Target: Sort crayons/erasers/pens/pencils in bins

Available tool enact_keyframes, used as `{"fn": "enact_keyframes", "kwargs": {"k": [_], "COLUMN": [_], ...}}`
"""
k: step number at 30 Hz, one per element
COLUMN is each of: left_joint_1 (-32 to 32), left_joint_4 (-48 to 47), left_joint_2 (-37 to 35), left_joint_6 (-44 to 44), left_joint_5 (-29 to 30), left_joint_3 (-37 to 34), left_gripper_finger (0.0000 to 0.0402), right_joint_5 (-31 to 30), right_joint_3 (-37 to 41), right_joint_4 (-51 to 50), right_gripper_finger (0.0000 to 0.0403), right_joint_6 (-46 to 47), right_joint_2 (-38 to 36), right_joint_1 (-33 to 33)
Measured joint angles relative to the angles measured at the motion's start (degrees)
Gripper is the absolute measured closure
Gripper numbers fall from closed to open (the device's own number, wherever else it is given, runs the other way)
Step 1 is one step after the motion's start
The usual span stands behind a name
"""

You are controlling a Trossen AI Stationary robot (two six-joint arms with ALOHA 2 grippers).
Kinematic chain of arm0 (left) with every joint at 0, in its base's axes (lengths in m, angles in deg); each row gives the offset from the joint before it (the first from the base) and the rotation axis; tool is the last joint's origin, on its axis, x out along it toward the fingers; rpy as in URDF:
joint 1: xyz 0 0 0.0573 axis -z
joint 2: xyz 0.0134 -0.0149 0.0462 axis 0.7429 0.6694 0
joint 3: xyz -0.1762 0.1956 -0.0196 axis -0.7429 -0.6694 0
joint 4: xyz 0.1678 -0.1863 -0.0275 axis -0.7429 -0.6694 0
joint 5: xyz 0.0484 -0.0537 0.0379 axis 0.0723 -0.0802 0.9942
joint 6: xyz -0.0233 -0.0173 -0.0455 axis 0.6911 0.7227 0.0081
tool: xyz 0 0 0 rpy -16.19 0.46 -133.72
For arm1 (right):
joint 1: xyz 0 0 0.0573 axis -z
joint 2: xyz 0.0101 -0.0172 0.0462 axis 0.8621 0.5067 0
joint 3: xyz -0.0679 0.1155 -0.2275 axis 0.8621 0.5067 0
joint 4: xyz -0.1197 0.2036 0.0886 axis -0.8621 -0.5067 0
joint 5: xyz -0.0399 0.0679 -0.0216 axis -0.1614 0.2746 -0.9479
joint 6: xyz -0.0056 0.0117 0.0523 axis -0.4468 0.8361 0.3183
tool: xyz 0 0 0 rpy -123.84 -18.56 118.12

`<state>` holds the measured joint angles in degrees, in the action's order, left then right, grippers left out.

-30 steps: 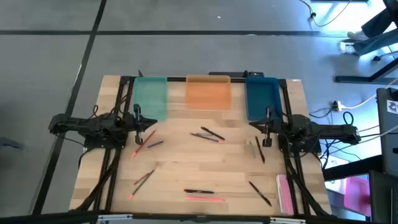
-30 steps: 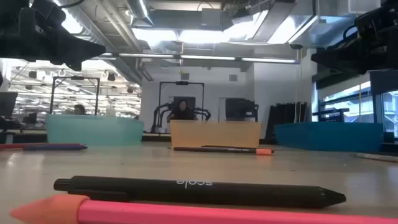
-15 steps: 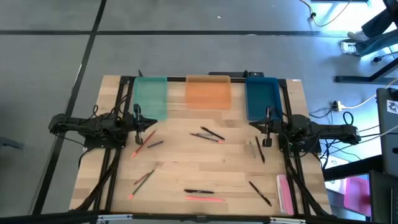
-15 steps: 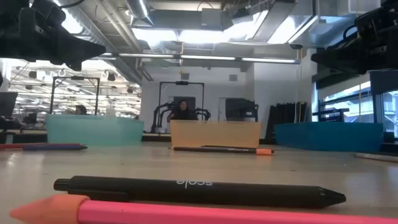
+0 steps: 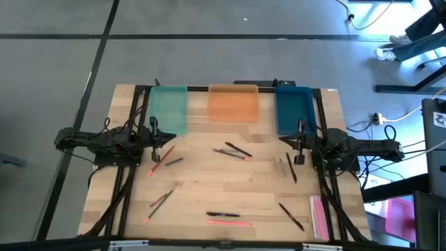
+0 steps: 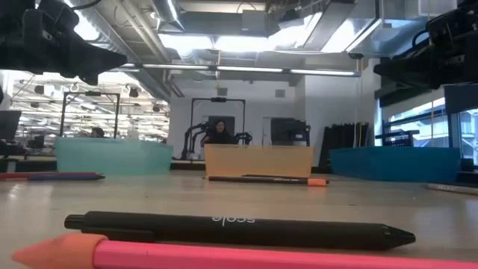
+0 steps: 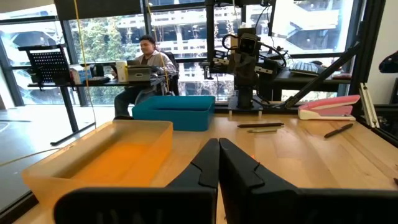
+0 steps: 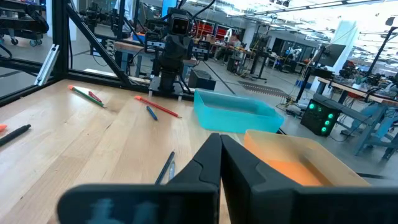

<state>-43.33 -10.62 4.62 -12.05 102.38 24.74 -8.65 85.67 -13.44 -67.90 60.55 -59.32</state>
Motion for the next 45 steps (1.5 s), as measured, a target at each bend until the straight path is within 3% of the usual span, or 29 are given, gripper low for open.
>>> {"fn": "enact_keyframes", "kwargs": {"k": [20, 34, 45], "left_joint_1": [0.0, 0.0, 0.0], "left_joint_4": [0.0, 0.0, 1.9], "left_joint_2": [0.0, 0.0, 0.0], "left_joint_6": [0.0, 0.0, -2.9], "left_joint_5": [0.0, 0.0, 1.1], "left_joint_3": [0.0, 0.0, 0.5], "left_gripper_finger": [0.0401, 0.0401, 0.0401], "right_joint_5": [0.9, 12.2, 12.6], "right_joint_3": [0.0, 0.0, 0.0], "right_joint_4": [0.3, 3.9, 4.4], "right_gripper_finger": [0.0393, 0.0393, 0.0393], "right_joint_6": [2.8, -1.3, 1.2], "right_joint_2": [0.0, 0.0, 0.0], "right_joint_1": [0.0, 0.0, 0.0]}}
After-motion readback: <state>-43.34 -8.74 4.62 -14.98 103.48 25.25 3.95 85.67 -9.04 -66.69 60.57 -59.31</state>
